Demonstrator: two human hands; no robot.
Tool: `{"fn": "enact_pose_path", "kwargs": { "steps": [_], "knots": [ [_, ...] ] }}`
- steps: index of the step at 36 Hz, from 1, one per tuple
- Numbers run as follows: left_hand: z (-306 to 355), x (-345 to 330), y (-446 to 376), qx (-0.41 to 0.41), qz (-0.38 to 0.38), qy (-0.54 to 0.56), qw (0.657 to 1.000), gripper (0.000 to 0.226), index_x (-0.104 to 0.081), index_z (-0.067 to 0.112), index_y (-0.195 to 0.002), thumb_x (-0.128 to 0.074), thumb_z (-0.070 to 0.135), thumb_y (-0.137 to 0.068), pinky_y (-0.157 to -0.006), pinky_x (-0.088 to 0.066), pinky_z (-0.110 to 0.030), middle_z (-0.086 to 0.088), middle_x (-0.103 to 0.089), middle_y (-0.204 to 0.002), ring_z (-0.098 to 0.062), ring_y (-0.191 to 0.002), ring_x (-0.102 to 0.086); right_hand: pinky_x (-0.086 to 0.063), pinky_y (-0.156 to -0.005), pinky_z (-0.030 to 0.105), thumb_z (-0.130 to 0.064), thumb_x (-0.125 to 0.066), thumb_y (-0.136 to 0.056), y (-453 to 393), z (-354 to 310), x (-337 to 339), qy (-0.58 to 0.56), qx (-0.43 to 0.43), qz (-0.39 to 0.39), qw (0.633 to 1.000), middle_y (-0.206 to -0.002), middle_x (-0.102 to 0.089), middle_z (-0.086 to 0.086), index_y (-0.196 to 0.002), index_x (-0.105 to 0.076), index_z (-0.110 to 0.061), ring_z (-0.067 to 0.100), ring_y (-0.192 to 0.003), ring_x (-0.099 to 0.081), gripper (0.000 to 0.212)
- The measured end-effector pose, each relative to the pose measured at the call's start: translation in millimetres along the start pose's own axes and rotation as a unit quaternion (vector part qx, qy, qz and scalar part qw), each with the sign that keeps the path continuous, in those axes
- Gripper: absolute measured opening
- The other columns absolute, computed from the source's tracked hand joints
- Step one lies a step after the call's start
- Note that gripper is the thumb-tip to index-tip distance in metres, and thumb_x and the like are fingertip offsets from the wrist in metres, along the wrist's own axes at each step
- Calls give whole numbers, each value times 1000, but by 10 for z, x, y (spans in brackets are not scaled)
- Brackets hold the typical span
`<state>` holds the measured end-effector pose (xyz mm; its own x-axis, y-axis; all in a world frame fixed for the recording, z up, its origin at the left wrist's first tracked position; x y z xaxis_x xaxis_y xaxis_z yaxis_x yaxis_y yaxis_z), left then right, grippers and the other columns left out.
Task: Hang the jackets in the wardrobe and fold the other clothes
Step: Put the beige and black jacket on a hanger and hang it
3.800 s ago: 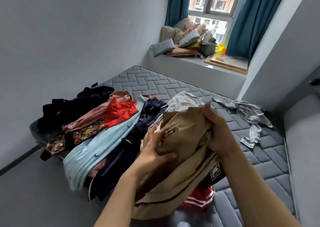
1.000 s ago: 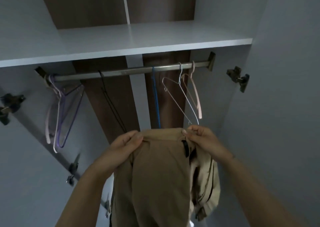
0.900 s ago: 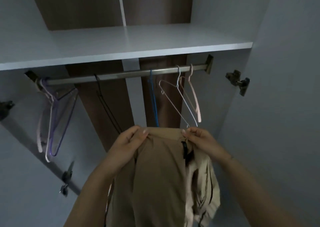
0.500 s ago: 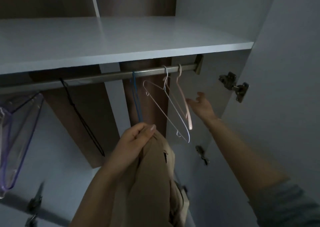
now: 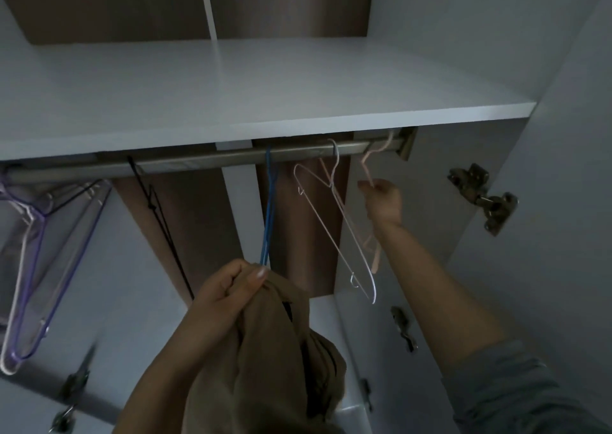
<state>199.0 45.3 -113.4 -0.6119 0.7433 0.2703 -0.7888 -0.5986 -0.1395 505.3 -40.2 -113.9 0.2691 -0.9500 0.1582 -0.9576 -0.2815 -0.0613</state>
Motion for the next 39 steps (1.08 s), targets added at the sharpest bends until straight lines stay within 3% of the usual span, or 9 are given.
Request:
{"fn": "enact_pose_path", "kwargs": {
  "steps": [8,14,18,22,25,27,32,36,39],
  "knots": [
    [-84,112,130,29,-4,1,1000,25,-65,31,-78,-50,50,-85,-64,-48,-10,7,-65,-81,-5,-73,-63,-30,-54,29,-21,-62,-92,624,-23,266,40,138,13,990,-52,-39,-2,-58,-44,-15,12,-50,-37,39],
    [-83,151,296,56,-14,79,995,26,-71,33,-88,-60,52,-75,-63,-48,-7,10,-70,-89,-1,-80,-66,-26,-47,28,-28,-61,-92,1377,226,485,12,113,31,993,-44,-32,-11,-58,-35,-20,3,-44,-29,44],
    [-200,159,423,84,-54,106,989,35,-68,20,-102,-71,38,-71,-71,-53,-16,3,-72,-96,-9,-88,-69,-24,-42,21,-33,-64,-90,1919,368,616,18,87,21,996,-41,-26,-10,-45,-32,-26,4,-41,-24,56],
    [-297,150,545,95,-77,110,986,28,-69,16,-101,-77,19,-74,-68,-52,-13,3,-73,-93,-9,-86,-70,-22,-42,22,-46,-62,-88,2346,375,702,32,69,5,997,-41,-23,-5,-44,-26,-14,10,-41,-23,65],
    [-355,192,603,83,-64,92,990,20,-70,17,-96,-77,15,-78,-68,-51,-12,2,-73,-91,-7,-84,-69,-28,-47,25,-42,-53,-93,2572,345,810,71,94,20,993,-40,-35,-6,-46,-40,-2,6,-40,-32,63],
    [-350,235,635,61,-53,69,994,17,-70,20,-94,-76,13,-79,-69,-51,-11,5,-73,-90,-4,-82,-68,-28,-45,18,-34,-50,-97,2692,306,869,96,119,22,988,-40,-36,-8,-57,-59,-12,5,-40,-35,46],
    [-292,347,808,14,-23,-20,999,12,-69,18,-87,-75,11,-80,-66,-46,-6,12,-70,-80,6,-74,-63,-31,-47,14,-37,-46,-93,2986,285,901,80,148,-70,983,-48,-43,-12,-90,-61,-20,3,-44,-39,23],
    [-298,439,1056,55,16,-63,996,9,-70,21,-85,-77,17,-80,-66,-47,-8,14,-70,-78,5,-73,-63,-40,-49,15,-22,-47,-96,3187,323,954,8,144,-148,978,-51,-52,-11,-82,-61,-25,1,-46,-46,20],
    [-344,545,1325,133,77,-34,988,10,-72,20,-89,-77,22,-80,-83,-52,-27,2,-72,-89,-11,-86,-66,-41,-46,21,-13,-47,-97,3277,285,984,-38,146,-205,967,-51,-45,-5,-75,-60,-16,5,-45,-43,26]
  ]
}}
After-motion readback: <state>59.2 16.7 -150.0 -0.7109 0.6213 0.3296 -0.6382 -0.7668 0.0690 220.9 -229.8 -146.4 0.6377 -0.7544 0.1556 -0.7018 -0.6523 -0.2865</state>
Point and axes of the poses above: each hand's wrist, its own y-axis away from the middle knuckle, its own x-axis out of the back of the hand, z = x × y, the point moved 6 cm from there along -y, towards the middle knuckle
